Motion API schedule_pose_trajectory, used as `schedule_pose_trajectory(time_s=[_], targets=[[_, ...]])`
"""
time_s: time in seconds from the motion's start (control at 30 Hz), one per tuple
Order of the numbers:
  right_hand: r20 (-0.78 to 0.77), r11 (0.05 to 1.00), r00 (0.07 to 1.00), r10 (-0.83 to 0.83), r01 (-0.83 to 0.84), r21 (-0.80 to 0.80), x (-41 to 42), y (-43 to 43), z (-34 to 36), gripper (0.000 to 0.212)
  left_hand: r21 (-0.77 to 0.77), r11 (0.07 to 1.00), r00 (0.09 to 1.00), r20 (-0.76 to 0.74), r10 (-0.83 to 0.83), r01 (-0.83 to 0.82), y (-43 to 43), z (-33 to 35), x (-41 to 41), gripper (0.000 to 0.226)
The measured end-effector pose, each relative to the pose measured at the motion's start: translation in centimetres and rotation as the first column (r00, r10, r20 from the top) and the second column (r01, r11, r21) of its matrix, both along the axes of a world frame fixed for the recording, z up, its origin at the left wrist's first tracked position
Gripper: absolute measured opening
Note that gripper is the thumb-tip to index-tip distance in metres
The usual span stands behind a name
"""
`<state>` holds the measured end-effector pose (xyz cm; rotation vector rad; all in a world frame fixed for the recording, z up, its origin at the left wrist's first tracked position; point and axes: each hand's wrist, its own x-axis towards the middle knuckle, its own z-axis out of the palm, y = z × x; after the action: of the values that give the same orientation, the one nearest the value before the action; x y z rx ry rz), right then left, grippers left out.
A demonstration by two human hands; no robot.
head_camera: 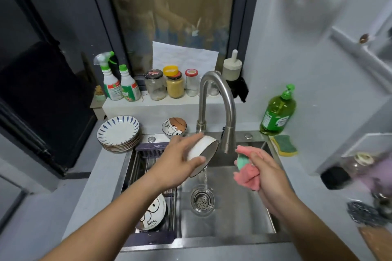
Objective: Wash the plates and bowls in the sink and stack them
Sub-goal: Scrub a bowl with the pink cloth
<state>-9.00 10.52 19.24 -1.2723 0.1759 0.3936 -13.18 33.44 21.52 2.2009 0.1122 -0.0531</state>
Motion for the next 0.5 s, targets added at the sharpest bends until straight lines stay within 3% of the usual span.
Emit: schedule_pose_trajectory(time_s=[0.23,0.33,0.37,0.43,0.5], targets=[[0.108,0.994,0.991,0.080,-0.070,-0.089,0.0,-1.6,0.7,0.032,0.096,0.994,0.993,0.102,-0.054,0.044,-2.1,0.9,0.9,0.065],[0.187,0.982,0.976,0.115,-0.083,-0.172,-0.1,-1.7,1.2,0.030,0.060,0.998,0.991,0.134,-0.016,0.008,-2.4,1.2,1.0,0.061],[0.217,0.976,0.967,0.134,-0.091,-0.198,-0.1,-1.6,1.5,0.029,-0.010,1.000,0.990,0.137,0.019,-0.018,-2.5,1.4,1.0,0.056],[0.309,0.959,0.936,0.169,-0.084,-0.270,-0.2,-1.0,1.8,0.033,-0.307,0.946,0.989,0.063,0.132,-0.107,-2.9,2.0,0.7,0.041],[0.472,0.925,0.856,0.211,-0.019,-0.380,-0.1,-0.3,1.8,0.036,-0.597,0.764,0.969,-0.117,0.217,-0.243,-3.3,2.5,0.2,0.032]])
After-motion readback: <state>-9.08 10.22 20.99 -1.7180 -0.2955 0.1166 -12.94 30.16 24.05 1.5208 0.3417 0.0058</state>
